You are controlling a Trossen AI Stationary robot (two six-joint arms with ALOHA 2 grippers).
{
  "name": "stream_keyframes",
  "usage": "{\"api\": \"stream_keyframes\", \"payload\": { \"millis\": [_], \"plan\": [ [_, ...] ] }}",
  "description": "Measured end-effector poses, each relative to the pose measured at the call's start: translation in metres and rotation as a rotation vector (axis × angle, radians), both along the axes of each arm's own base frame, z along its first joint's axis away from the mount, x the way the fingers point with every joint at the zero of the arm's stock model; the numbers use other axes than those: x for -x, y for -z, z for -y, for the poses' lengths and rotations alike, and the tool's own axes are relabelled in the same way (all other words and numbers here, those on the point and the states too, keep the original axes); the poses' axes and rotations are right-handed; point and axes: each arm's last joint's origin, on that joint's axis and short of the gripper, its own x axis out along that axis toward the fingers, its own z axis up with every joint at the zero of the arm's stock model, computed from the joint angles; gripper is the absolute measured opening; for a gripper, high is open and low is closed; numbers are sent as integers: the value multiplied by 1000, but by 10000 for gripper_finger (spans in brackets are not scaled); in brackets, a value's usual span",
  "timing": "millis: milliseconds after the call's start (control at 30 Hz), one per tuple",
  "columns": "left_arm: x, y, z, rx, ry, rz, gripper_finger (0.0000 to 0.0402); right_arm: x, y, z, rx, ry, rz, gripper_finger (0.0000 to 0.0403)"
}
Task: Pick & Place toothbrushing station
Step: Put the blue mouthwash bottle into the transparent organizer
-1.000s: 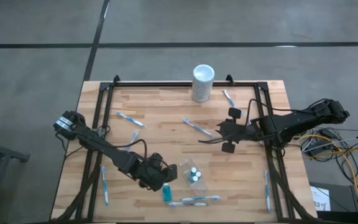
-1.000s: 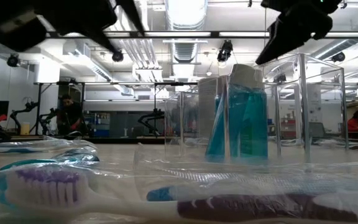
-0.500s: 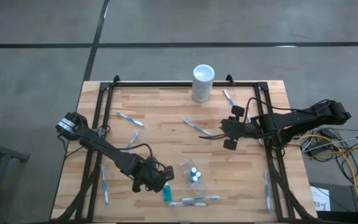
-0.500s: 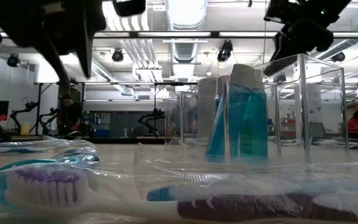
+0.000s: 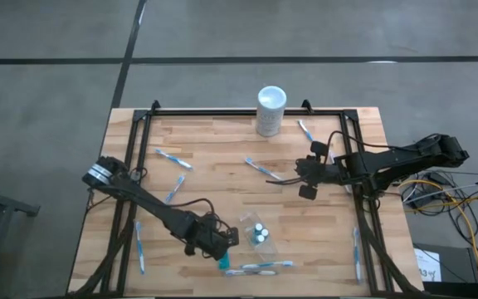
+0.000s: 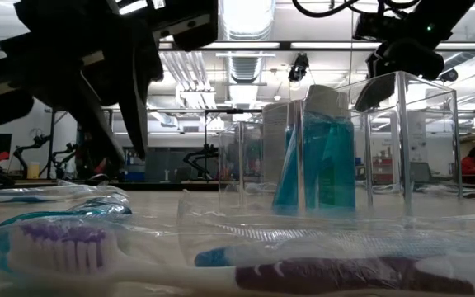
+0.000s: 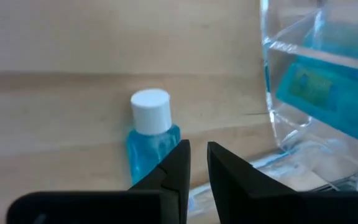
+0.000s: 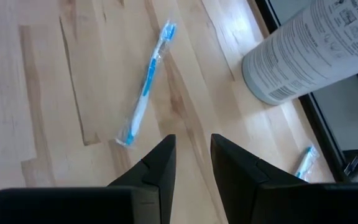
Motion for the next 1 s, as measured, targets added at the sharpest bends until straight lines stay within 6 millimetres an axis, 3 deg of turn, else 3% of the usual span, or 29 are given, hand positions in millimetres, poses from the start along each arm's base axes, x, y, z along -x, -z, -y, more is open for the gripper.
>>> {"api": "stream_keyframes", "payload": {
  "millis": [333, 1000],
  "plan": [
    [7, -14, -7, -46, -33, 15, 59, 0, 0, 0, 18, -25, -13, 78],
    [7, -14, -10, 5, -70, -18, 60, 0, 0, 0, 5, -8, -2, 83]
  ]
}}
